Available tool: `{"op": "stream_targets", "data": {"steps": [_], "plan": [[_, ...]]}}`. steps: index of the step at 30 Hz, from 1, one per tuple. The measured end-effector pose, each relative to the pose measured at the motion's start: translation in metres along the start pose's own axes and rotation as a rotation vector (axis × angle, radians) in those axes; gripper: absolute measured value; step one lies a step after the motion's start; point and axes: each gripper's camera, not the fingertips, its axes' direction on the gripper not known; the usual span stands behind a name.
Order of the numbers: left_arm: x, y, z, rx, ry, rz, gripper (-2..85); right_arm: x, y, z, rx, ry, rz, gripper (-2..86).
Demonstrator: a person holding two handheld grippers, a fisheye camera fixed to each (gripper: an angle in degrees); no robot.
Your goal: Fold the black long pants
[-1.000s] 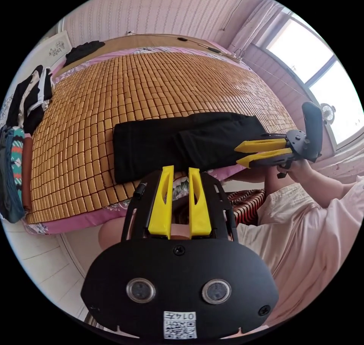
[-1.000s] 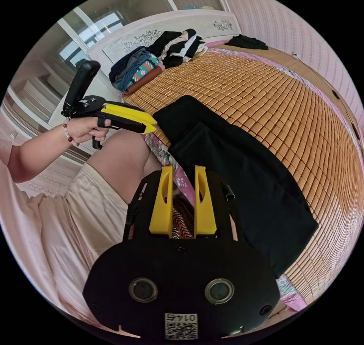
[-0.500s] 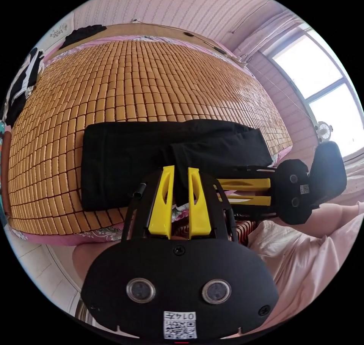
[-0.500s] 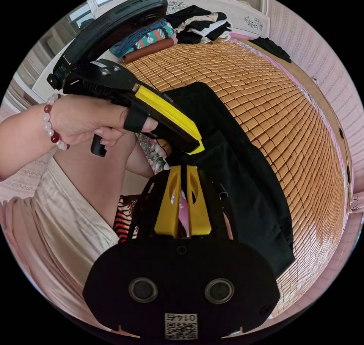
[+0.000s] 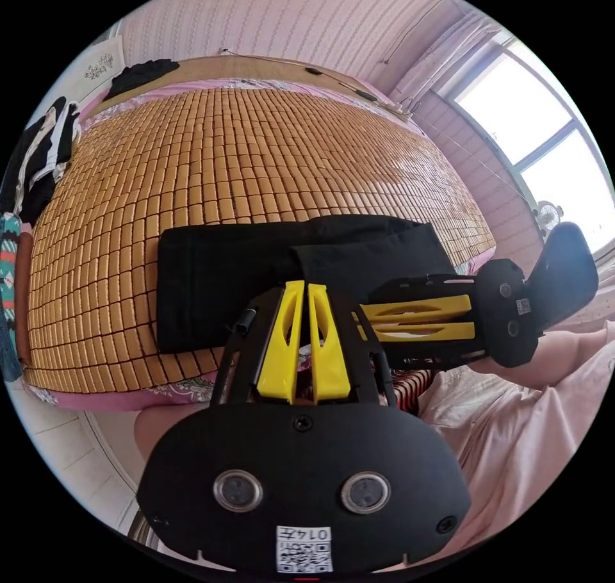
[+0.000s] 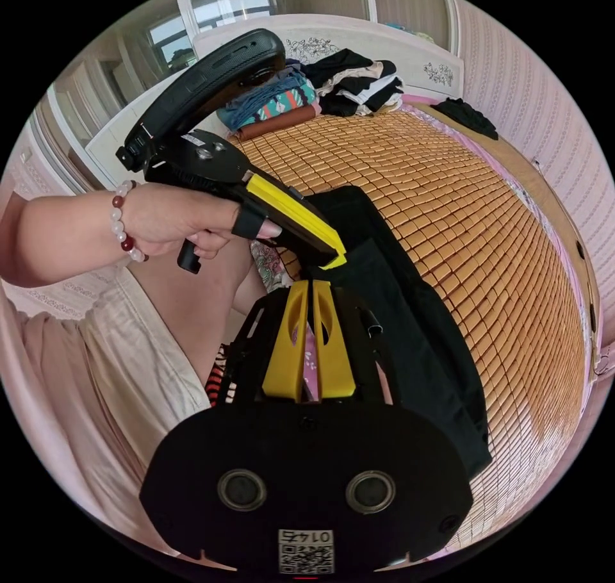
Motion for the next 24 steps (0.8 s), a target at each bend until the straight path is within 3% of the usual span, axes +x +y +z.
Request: {"op": "stream_targets", "data": {"steps": [4,15,24], "plan": [[-0.011,0.004,0.027,-0.066,-0.009,-0.047,0.7,0.009,-0.01,0.028,-0.111,-0.027,-0.004,0.8],[-0.011,0.008,0.022,-0.06,0.01,-0.059,7.8,0.027,-0.009,0.014,-0.054,-0.016,0.052,6.4],[0.01,0.01,0.018,-0.096,-0.002,0.017,3.9,0.066,0.025,-0.01,-0.031,0.038,0.191,7.5]]}}
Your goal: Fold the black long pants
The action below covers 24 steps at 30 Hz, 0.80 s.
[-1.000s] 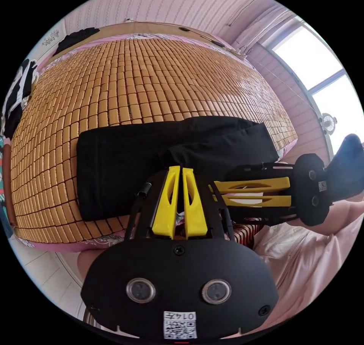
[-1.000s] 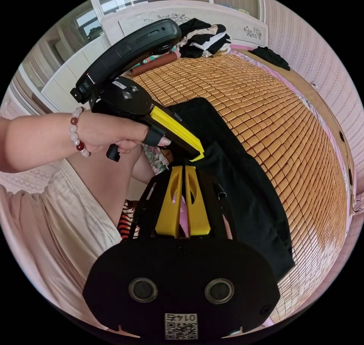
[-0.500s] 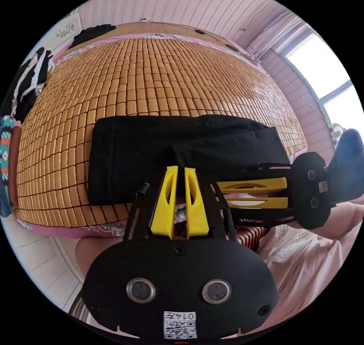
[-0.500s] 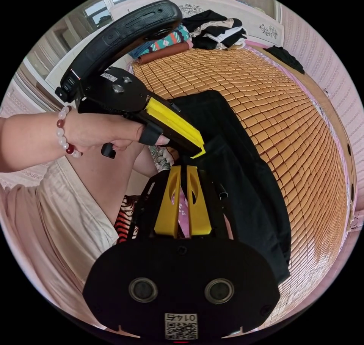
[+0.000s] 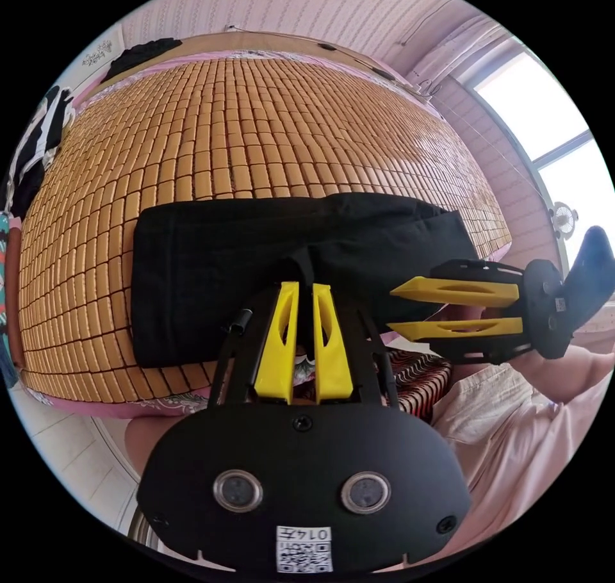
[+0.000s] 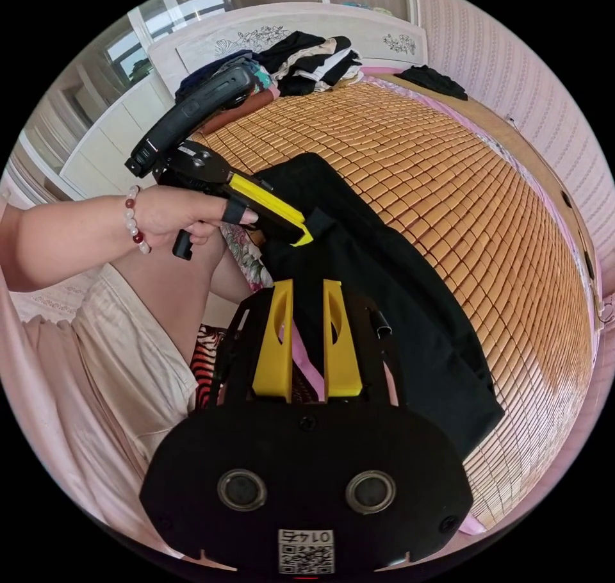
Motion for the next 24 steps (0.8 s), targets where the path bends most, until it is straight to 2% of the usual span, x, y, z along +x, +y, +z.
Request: {"op": "stream_targets", "data": {"steps": [10,16,18,20,22,24], "plan": [[0.069,0.022,-0.059,0.102,-0.144,0.212,3.9,0.039,0.01,-0.011,0.01,0.054,0.08,7.7],[0.091,0.037,-0.068,0.129,-0.177,0.251,3.9,0.059,0.013,-0.004,-0.007,0.065,0.124,8.1],[0.096,0.041,-0.067,0.128,-0.176,0.277,3.9,0.059,0.01,-0.009,0.057,0.024,0.064,9.1],[0.1,0.044,-0.064,0.125,-0.174,0.306,3.9,0.064,0.001,-0.024,0.209,-0.12,-0.076,10.8],[0.104,0.047,-0.064,0.131,-0.178,0.331,3.9,0.077,-0.015,-0.03,0.25,-0.224,-0.156,11.9],[0.107,0.048,-0.064,0.128,-0.172,0.352,3.8,0.088,-0.037,-0.027,0.208,-0.295,-0.259,13.5]]}}
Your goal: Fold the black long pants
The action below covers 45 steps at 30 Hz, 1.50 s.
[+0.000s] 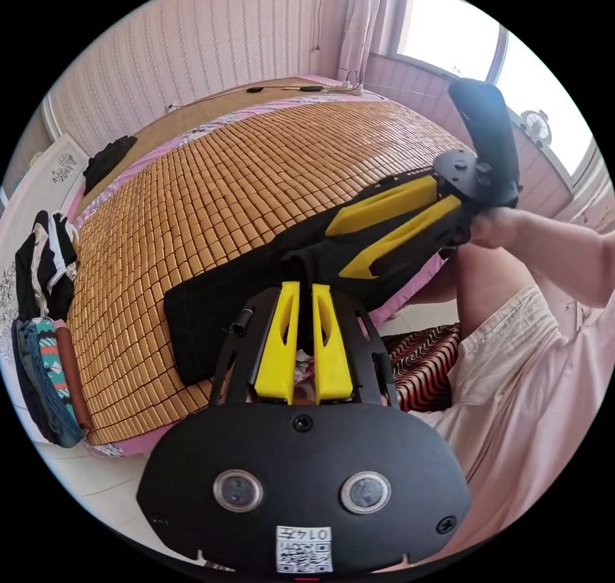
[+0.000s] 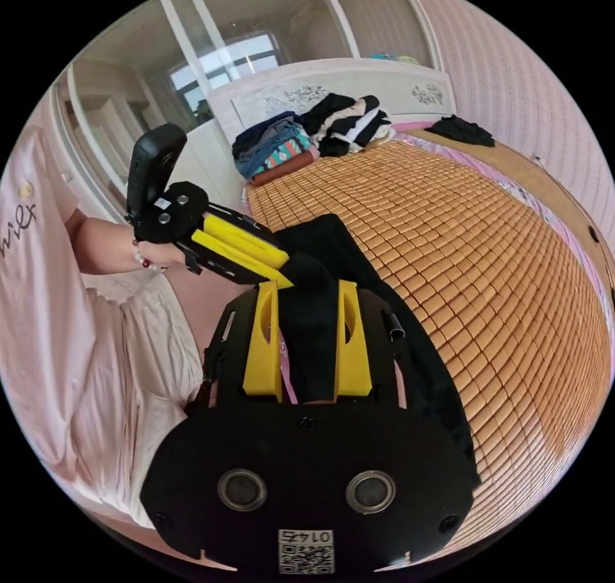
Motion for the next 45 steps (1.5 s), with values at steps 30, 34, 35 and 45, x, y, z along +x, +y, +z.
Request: {"op": "stream_targets", "data": {"steps": [30,34,35,45], "plan": [[-0.062,-0.018,-0.041,0.14,0.414,0.069,3.8,-0.004,-0.115,-0.024,-0.294,-0.214,-0.521,1.6],[-0.115,-0.026,-0.07,0.105,0.361,-0.134,3.7,-0.012,-0.181,-0.006,-0.275,-0.15,-0.581,2.3],[-0.125,-0.026,-0.073,0.094,0.342,-0.16,3.7,-0.011,-0.202,0.008,-0.287,-0.128,-0.555,2.6],[-0.236,0.02,0.036,-0.236,0.218,-0.56,8.2,0.031,-0.174,0.106,-0.347,0.07,-0.093,10.3]]}}
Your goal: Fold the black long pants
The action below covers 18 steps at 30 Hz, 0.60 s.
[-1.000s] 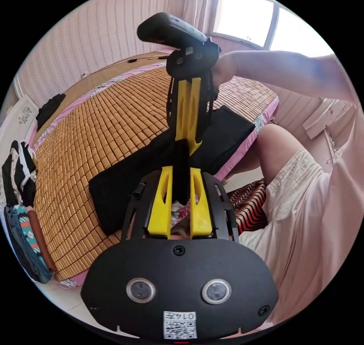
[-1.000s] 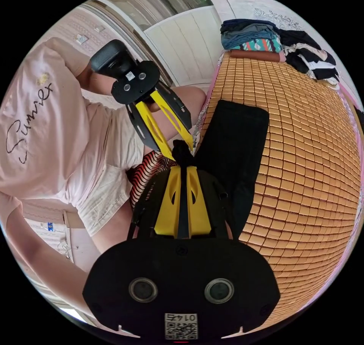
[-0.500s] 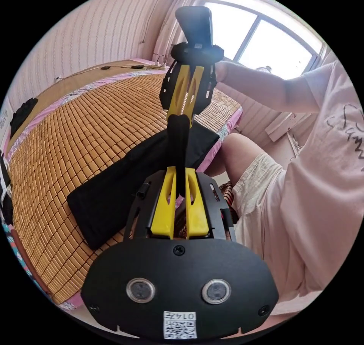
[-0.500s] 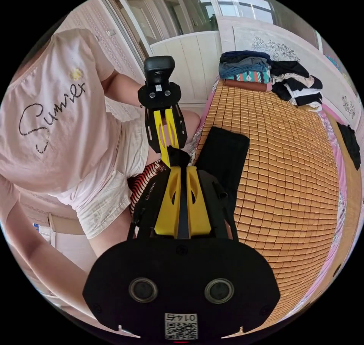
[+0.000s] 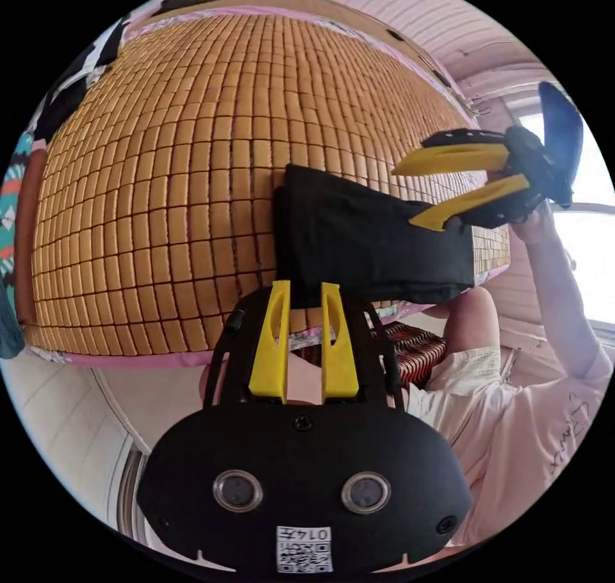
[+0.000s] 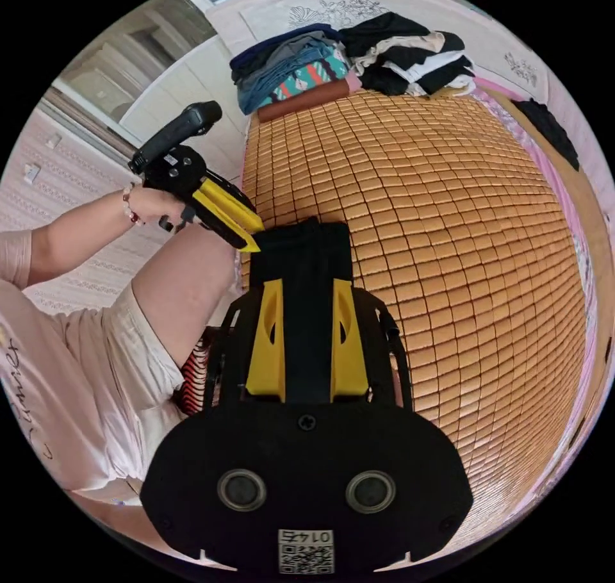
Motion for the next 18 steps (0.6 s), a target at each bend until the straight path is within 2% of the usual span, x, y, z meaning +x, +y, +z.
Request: {"op": "stream_targets", "data": {"steps": [3,7,9,10,13,15,18], "plan": [[0.007,0.014,-0.026,0.082,-0.102,0.01,8.4,-0.01,0.06,-0.014,0.037,0.127,0.049,8.8],[0.062,0.03,-0.051,0.167,-0.285,0.175,7.4,-0.041,0.125,-0.008,-0.094,0.171,0.125,3.3],[0.102,0.033,-0.044,0.216,-0.237,0.308,5.2,-0.062,0.137,0.001,-0.09,0.203,0.156,1.1],[0.127,0.033,-0.032,0.234,-0.157,0.375,3.3,-0.075,0.138,0.01,-0.077,0.202,0.162,0.5],[0.184,0.022,0.022,0.156,0.049,0.486,-0.2,-0.092,0.132,0.049,-0.146,0.259,0.2,-0.1],[0.211,0.019,0.054,0.131,0.056,0.537,-0.7,-0.095,0.131,0.049,-0.111,0.276,0.23,-0.3],[0.247,0.019,0.085,0.118,-0.046,0.616,-0.9,-0.083,0.121,0.041,-0.187,0.153,0.261,-0.4]]}}
